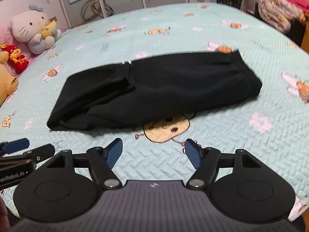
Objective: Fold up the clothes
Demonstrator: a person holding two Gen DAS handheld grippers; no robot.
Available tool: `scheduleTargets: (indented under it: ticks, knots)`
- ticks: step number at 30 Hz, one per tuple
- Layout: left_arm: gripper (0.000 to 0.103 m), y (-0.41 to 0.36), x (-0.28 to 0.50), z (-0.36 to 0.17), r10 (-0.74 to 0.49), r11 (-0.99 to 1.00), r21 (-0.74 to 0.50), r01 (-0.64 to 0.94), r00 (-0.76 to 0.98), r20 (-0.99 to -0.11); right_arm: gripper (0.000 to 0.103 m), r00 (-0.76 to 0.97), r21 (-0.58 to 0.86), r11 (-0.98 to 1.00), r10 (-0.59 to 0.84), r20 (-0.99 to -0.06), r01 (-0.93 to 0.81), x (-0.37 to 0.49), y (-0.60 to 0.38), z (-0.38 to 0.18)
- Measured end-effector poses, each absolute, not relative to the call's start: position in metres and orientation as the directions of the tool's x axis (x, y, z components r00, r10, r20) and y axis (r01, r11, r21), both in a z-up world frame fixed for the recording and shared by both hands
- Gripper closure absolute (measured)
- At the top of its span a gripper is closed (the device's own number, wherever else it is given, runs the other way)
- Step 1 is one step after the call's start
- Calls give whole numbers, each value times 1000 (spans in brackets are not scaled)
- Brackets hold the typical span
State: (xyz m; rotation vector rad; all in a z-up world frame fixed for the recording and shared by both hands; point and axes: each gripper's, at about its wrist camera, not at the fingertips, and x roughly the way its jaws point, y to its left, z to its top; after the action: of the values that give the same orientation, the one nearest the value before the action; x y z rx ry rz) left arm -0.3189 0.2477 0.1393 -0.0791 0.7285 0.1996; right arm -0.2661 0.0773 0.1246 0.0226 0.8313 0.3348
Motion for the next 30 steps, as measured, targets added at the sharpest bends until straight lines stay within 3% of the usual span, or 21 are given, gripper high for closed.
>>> scheduleTargets:
  ticks: [12, 30]
  knots:
    - [19, 222, -341, 193, 137, 983, -14, -181, 793, -594, 30, 707, 102, 946, 298, -642, -306, -295, 75, 176]
    - [18, 207, -365, 218, 140, 985, -6, -172, 824, -549, 30, 751, 84, 944, 306, -584, -320, -325, 72, 207]
